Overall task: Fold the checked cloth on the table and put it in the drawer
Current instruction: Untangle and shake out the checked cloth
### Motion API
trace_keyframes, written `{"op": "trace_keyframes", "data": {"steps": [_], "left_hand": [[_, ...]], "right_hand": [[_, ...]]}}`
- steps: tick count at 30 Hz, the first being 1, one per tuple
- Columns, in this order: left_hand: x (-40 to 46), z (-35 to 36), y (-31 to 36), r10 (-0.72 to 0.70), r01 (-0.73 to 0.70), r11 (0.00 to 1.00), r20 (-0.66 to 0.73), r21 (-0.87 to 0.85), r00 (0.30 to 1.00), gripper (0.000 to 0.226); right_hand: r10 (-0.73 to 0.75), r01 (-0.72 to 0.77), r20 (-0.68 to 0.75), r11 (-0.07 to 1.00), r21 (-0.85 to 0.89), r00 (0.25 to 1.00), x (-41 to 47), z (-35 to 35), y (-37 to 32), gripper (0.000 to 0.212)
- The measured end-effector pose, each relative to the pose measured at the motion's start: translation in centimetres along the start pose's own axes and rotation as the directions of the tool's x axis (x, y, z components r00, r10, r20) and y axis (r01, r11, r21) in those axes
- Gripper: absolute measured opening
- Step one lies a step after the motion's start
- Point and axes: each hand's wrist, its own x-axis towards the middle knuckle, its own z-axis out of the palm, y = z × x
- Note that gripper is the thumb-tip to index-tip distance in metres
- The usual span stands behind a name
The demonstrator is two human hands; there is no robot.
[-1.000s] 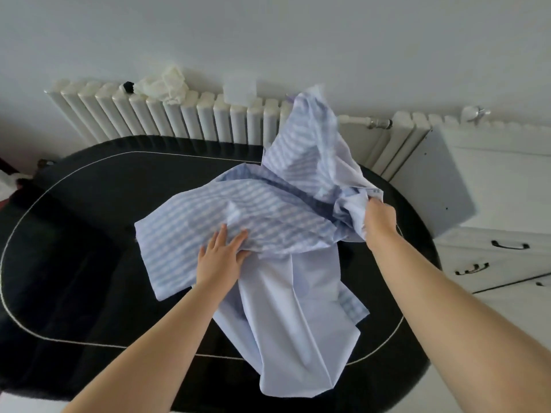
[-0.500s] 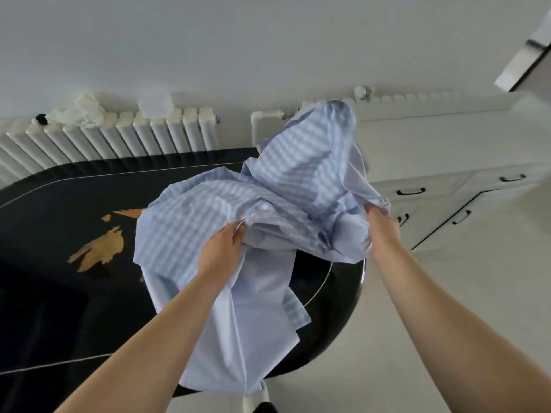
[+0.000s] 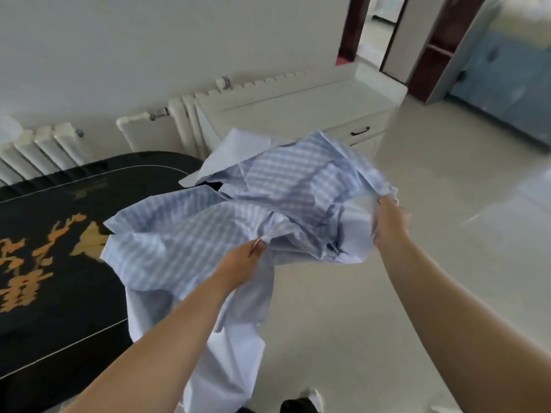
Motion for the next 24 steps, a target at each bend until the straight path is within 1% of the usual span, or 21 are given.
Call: {"op": "trace_keyframes", "data": {"steps": [1,3,5,6,7,8,10,12,13,14,16,18,19,20,21,22,23,24], "left_hand": [[-0.1,1.7,1.3,0.020,-0.018,1.000,0.065,-0.021,0.998,0.050],[-0.2,4.8,4.1,0.049,-0.047,0.999,0.187,-0.013,0.981,0.052],[0.0,7.1,6.5,0.075,-0.081,0.997,0.229,0.015,0.970,0.047],[0.3,8.1,8.0,0.102,-0.110,0.994,0.207,0.024,0.973,0.043],[0.7,8.6,9.3,0.129,-0.134,0.991,0.149,0.024,0.980,0.039],[1.1,8.8,10.6,0.161,-0.162,0.987,0.068,0.008,0.985,0.035],[1.8,8.3,13.0,0.202,-0.207,0.978,-0.106,-0.039,0.974,0.025],[2.4,6.9,14.6,0.204,-0.229,0.969,-0.228,-0.090,0.952,0.026],[2.8,6.2,14.8,0.193,-0.221,0.971,-0.250,-0.093,0.949,0.026],[2.9,5.3,14.9,0.197,-0.220,0.974,-0.276,-0.055,0.941,0.027],[3.0,3.5,14.7,0.190,-0.192,0.981,-0.344,0.028,0.919,0.029],[3.2,1.2,14.2,0.100,-0.131,0.991,-0.456,-0.037,0.884,0.028],[3.5,-0.3,13.8,-0.012,-0.077,0.985,-0.505,-0.153,0.863,0.029],[3.7,-1.9,13.5,-0.136,-0.026,0.958,-0.531,-0.287,0.836,0.031],[3.8,-3.5,13.1,-0.279,0.053,0.910,-0.513,-0.410,0.812,0.032],[4.0,-5.0,11.9,-0.410,0.180,0.872,-0.479,-0.454,0.776,0.033],[3.8,-6.4,11.1,-0.538,0.261,0.808,-0.481,-0.528,0.692,0.044],[3.6,-7.4,10.1,-0.582,0.362,0.807,-0.526,-0.466,0.620,0.054]], "right_hand": [[-0.012,0.012,-0.046,1.000,0.001,0.999,1.1,-2.2,-0.2,0.038],[-0.064,0.063,-0.121,0.998,-0.014,0.991,3.0,-6.2,-0.9,0.033],[-0.109,0.108,-0.168,0.994,-0.017,0.980,4.1,-9.1,-1.8,0.030],[-0.145,0.143,-0.192,0.989,-0.027,0.971,4.9,-10.7,-2.3,0.031],[-0.195,0.186,-0.207,0.981,-0.063,0.959,5.7,-11.8,-2.6,0.030],[-0.241,0.218,-0.212,0.968,-0.126,0.947,6.2,-12.6,-2.9,0.027],[-0.316,0.275,-0.160,0.932,-0.235,0.935,6.7,-13.9,-3.4,0.017],[-0.380,0.355,-0.063,0.902,-0.247,0.923,6.8,-14.2,-3.5,0.042],[-0.425,0.411,0.007,0.870,-0.271,0.905,6.8,-14.2,-3.5,0.051],[-0.464,0.466,0.084,0.829,-0.308,0.882,6.7,-14.1,-3.4,0.053],[-0.494,0.533,0.206,0.749,-0.394,0.845,7.3,-13.9,-2.8,0.047],[-0.443,0.519,0.271,0.734,-0.438,0.855,7.5,-13.5,-2.7,0.040],[-0.403,0.509,0.314,0.725,-0.464,0.860,7.5,-13.2,-3.0,0.037],[-0.375,0.525,0.380,0.710,-0.469,0.846,7.4,-12.8,-3.2,0.032],[-0.351,0.547,0.439,0.681,-0.487,0.827,7.3,-12.3,-3.7,0.023],[-0.329,0.572,0.492,0.649,-0.502,0.806,7.5,-11.8,-3.9,0.010],[-0.307,0.586,0.525,0.616,-0.527,0.794,7.5,-11.4,-4.3,0.010],[-0.293,0.599,0.545,0.580,-0.551,0.785,7.8,-11.2,-4.7,0.015]]}}
